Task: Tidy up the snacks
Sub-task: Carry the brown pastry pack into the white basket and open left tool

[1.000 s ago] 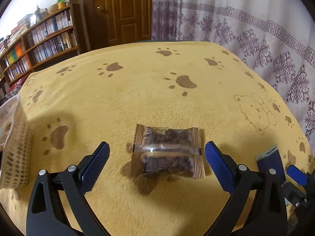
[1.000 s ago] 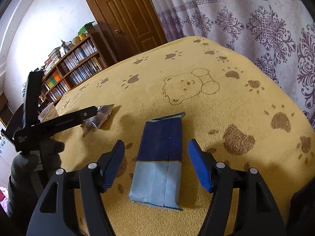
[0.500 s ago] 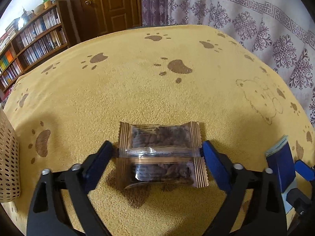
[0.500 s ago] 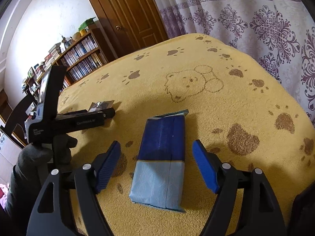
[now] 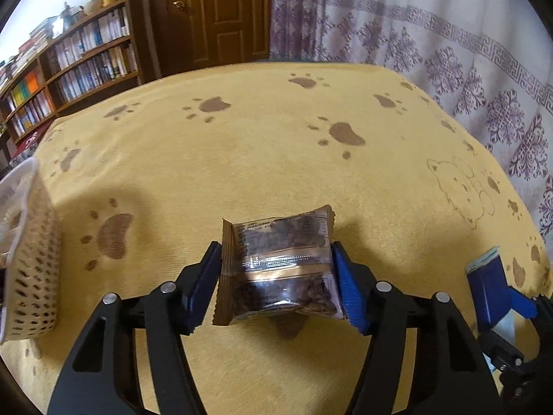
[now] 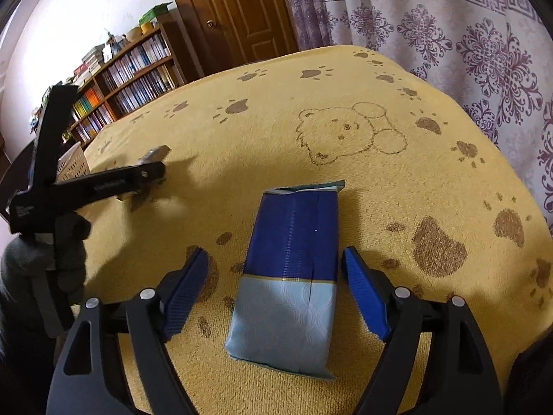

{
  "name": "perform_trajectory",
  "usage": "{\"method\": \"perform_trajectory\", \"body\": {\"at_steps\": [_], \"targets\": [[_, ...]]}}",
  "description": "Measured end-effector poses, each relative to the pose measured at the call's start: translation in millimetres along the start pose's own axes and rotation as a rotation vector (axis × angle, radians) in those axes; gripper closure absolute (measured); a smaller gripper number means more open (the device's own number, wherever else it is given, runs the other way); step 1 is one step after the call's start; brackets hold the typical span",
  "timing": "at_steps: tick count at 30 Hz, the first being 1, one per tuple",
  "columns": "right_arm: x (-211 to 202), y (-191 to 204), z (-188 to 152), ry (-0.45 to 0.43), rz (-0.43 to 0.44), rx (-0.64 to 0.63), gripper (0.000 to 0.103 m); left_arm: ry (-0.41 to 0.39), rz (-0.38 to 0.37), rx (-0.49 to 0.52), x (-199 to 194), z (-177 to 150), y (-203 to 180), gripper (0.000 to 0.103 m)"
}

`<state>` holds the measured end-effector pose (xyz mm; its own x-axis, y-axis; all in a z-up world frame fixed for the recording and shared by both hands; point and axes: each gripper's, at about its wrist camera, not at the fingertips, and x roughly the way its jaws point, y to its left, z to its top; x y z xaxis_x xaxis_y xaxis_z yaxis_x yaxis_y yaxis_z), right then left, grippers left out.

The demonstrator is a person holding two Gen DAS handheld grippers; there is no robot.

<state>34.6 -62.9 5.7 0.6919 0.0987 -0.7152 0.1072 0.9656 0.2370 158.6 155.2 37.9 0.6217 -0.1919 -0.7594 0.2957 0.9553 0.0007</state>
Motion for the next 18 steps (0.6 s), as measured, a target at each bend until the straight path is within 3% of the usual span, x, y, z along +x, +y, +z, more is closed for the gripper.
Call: {"method": "perform_trajectory", "body": {"at_steps": [10,13,15,18], "targets": [[7.2,12.1,2.0,0.024,-0.071,-0.074,0.021,-0.097,0.018,-0.037,-46.1,3.4,16.2,0.038],[8.7,17.1,1.3,0.023,-0.126,-0.105,0.030,-0.114,0.015,-0.036,-55.6,1.4,16.5,0.038],[8.4,17.8,0.9,0.015,-0.168,-0.116,0.045,-0.125,0.014,-0.038,-60.8,0.4,17.6,0.038],[6.6,14.7,1.5,0.006,-0.178,-0.114,0.051,-0.146,0.014,-0.049,-71.2,-0.9,21.9,0.038]]}}
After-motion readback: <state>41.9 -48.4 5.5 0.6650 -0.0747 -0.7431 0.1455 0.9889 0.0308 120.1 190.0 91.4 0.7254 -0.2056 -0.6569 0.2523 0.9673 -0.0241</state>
